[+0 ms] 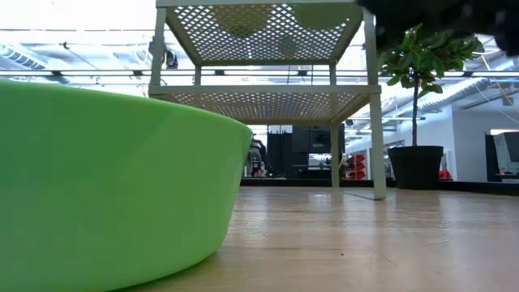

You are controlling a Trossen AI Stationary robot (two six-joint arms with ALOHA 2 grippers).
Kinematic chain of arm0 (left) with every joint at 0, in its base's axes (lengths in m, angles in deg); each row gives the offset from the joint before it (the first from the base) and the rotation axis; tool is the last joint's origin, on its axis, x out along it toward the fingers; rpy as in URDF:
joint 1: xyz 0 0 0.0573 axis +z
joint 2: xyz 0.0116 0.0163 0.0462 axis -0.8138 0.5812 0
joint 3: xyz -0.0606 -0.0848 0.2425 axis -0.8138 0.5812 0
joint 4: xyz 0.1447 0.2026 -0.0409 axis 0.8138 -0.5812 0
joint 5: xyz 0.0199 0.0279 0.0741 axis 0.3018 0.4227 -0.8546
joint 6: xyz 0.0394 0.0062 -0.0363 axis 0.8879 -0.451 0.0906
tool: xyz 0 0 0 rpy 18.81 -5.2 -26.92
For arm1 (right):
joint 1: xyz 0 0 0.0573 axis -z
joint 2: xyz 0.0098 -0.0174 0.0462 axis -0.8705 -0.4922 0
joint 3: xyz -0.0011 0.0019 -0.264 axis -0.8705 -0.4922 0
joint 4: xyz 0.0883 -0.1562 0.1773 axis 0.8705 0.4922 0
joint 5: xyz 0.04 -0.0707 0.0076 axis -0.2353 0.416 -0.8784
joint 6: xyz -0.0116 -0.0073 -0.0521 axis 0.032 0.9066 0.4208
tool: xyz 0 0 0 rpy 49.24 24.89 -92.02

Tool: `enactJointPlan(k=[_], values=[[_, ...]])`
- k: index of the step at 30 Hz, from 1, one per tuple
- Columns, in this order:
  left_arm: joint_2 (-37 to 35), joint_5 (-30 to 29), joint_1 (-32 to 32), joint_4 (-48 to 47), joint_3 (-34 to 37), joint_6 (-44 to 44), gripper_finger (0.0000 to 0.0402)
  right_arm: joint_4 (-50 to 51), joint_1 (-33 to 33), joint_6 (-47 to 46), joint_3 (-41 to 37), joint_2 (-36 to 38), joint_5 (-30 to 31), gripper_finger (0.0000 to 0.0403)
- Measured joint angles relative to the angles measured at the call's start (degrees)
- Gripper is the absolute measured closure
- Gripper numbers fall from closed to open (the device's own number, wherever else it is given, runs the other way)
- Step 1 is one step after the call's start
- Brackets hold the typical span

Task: Pick & Place Mini bowls
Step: Stack the top green bowl on the green bowl on the shelf

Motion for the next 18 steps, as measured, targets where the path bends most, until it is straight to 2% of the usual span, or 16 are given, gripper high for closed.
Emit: enactJointPlan(k=[4,6,9,14,18], values=[[4.95,-1.42,-0.69,-5.91,-7.68,5.37,0.0394,14.23,-4.90,2.92,8.21,-0.26,0.96,0.0275],[7.51,-8.66,-0.92,-8.31,-12.14,7.43,0.0388,23.26,-7.66,3.75,13.24,-1.57,4.27,0.0275],[10.04,-23.22,-1.35,-12.83,-18.69,11.61,0.0386,31.60,-12.00,5.96,19.14,-3.93,11.09,0.0275],[12.99,-35.67,-1.44,-19.73,-28.31,18.50,0.0396,32.07,-17.76,12.49,23.41,-7.27,24.38,0.0275],[15.27,-45.12,-1.41,-19.78,-34.66,29.87,0.0393,30.62,-21.50,18.28,25.60,-7.63,44.08,0.0275]])
